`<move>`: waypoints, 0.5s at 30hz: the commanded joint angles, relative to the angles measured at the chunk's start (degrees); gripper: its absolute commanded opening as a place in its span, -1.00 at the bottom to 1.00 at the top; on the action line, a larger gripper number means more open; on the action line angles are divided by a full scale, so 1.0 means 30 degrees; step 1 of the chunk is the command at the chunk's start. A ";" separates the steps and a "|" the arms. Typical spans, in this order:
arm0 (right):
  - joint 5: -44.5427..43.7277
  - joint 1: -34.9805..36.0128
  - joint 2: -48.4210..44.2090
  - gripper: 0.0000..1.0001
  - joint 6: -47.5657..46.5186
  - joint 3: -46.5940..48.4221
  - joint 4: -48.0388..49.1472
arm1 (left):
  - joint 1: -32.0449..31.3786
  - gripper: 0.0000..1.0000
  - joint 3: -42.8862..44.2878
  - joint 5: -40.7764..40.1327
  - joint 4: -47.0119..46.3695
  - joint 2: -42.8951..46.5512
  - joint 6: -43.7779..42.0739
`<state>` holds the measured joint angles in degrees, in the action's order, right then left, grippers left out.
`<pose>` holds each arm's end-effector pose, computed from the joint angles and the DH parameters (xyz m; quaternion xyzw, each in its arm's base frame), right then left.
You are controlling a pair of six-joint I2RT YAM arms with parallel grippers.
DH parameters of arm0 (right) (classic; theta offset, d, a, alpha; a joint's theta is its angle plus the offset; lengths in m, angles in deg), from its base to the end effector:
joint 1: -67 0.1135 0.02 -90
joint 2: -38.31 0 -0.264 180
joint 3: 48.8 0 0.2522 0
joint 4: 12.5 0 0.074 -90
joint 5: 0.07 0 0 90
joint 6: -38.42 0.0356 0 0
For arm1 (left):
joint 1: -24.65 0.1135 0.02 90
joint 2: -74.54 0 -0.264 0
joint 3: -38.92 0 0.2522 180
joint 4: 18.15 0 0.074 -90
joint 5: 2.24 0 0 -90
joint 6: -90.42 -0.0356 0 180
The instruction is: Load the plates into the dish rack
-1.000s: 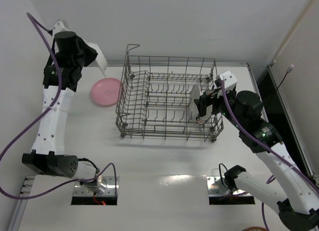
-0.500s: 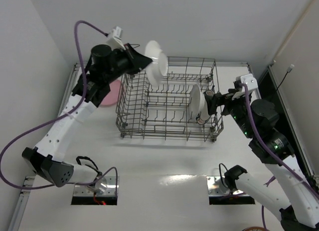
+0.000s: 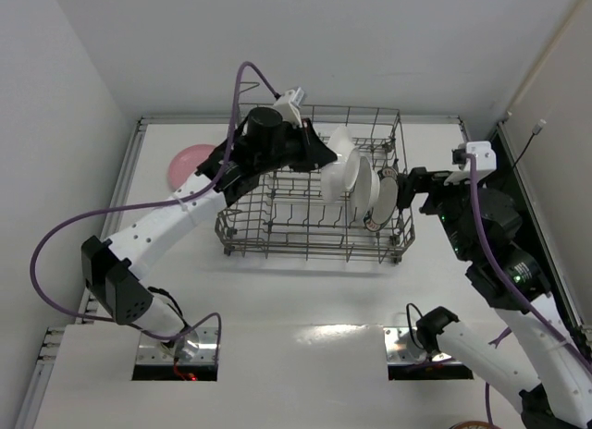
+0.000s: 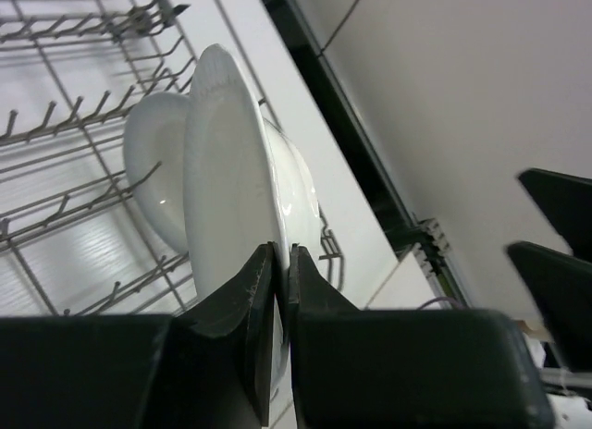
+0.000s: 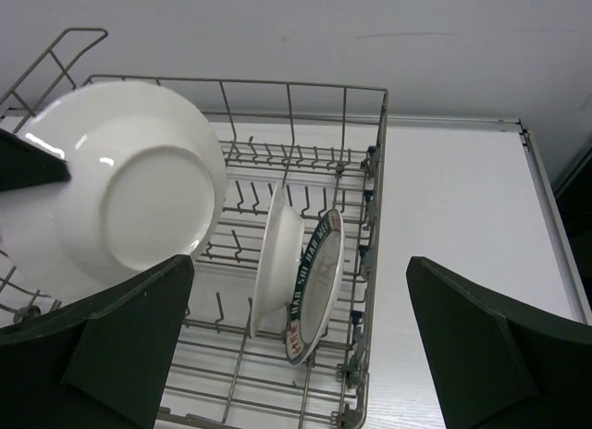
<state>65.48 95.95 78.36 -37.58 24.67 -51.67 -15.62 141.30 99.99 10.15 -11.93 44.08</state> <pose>0.1246 0.0521 0.4116 0.0465 0.7372 0.0938 0.6675 0.2641 -0.2336 0.4228 0.0438 0.7765 -0.4784 0.4078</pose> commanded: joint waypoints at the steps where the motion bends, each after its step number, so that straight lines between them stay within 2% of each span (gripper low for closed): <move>1: -0.0699 -0.0099 -0.0371 0.98 0.0255 0.0548 0.0296 | -0.0754 -1.00 0.0316 -0.1934 -0.1772 0.0232 -0.0110; 8: -0.0699 -0.0099 -0.0722 0.98 -0.0301 0.0548 0.0120 | -0.0932 -1.00 -0.2115 -0.2932 -0.3704 -0.0120 0.1528; 15: -0.0699 -0.0099 -0.1134 0.98 -0.0885 0.0373 0.0120 | -0.1516 -1.00 -0.1942 -0.3461 -0.4087 -0.1233 0.2293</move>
<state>64.41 95.95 75.37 -38.85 24.67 -52.30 -18.68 133.80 90.88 7.57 -16.72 48.37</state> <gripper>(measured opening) 0.992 0.043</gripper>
